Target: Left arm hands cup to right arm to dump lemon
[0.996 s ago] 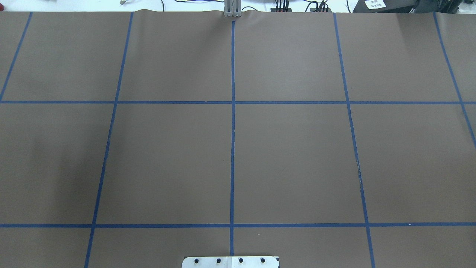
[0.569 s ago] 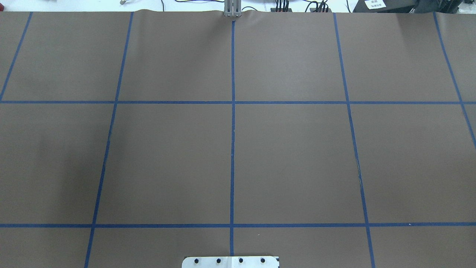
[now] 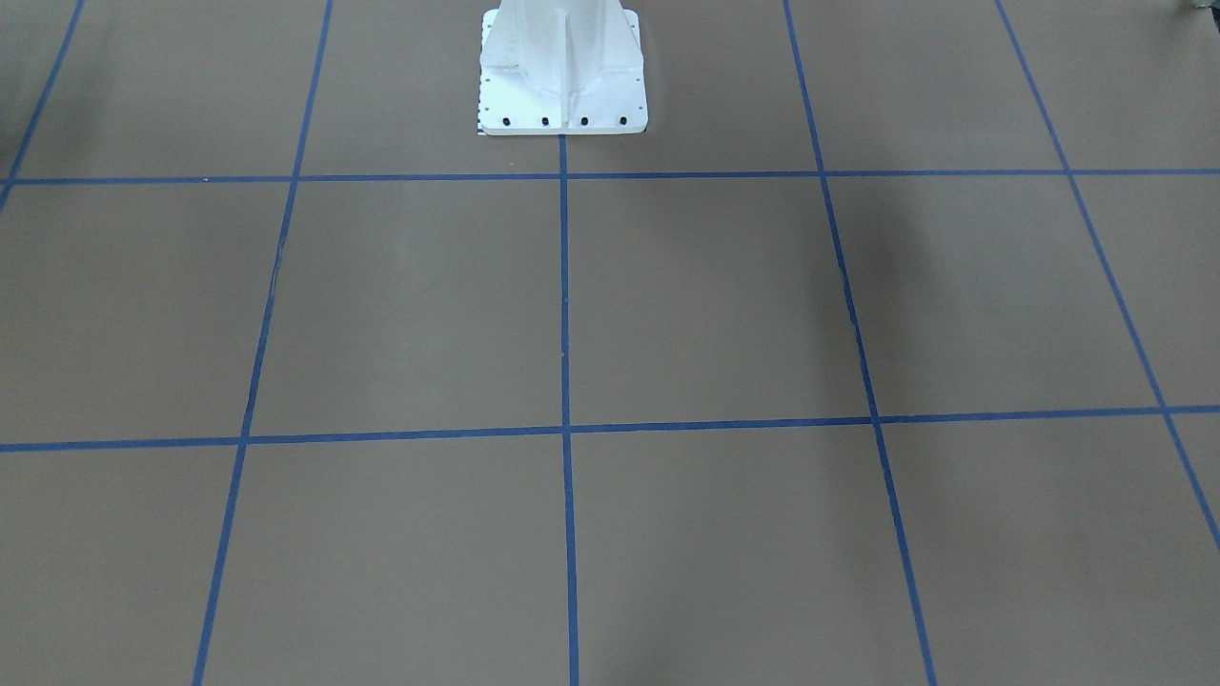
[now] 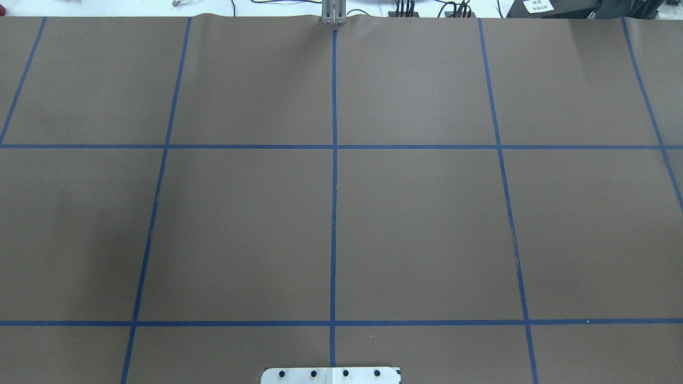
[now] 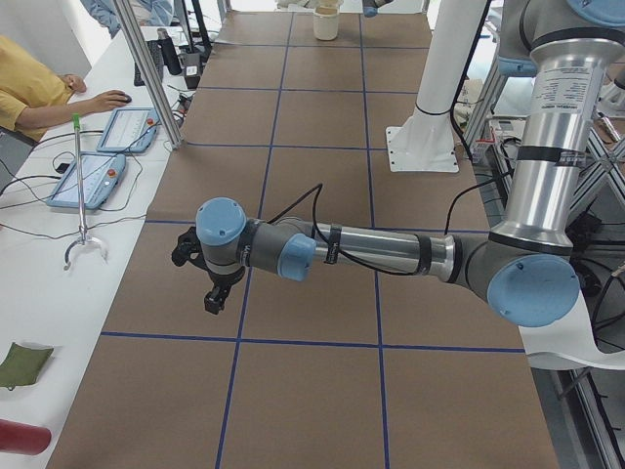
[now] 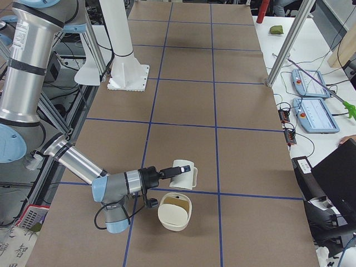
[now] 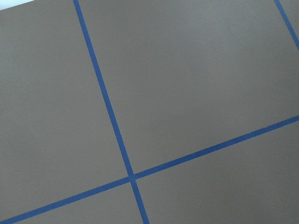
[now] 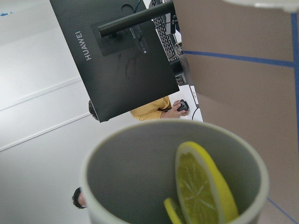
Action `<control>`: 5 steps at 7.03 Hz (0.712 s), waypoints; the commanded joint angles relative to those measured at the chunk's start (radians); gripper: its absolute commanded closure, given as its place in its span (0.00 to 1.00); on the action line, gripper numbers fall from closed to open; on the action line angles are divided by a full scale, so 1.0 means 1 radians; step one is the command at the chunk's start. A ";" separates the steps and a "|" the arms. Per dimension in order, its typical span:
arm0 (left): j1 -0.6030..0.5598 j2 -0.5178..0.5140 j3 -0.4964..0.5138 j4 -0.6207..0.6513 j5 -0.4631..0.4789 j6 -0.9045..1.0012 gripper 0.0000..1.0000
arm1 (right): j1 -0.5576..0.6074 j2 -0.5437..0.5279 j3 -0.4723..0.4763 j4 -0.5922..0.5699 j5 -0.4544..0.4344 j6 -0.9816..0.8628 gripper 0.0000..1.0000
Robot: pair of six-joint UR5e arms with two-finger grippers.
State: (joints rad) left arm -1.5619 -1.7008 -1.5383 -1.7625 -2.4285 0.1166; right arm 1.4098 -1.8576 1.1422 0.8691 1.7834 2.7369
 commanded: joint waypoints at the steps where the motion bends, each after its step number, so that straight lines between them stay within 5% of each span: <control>1: 0.000 0.000 0.003 0.000 0.000 0.000 0.00 | 0.000 0.008 -0.022 0.088 -0.045 0.137 1.00; 5: 0.002 -0.011 0.004 0.000 0.000 -0.018 0.00 | 0.000 0.009 -0.074 0.153 -0.135 0.323 1.00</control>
State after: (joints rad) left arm -1.5606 -1.7085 -1.5343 -1.7624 -2.4283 0.1005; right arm 1.4097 -1.8474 1.0869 1.0158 1.7019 3.0003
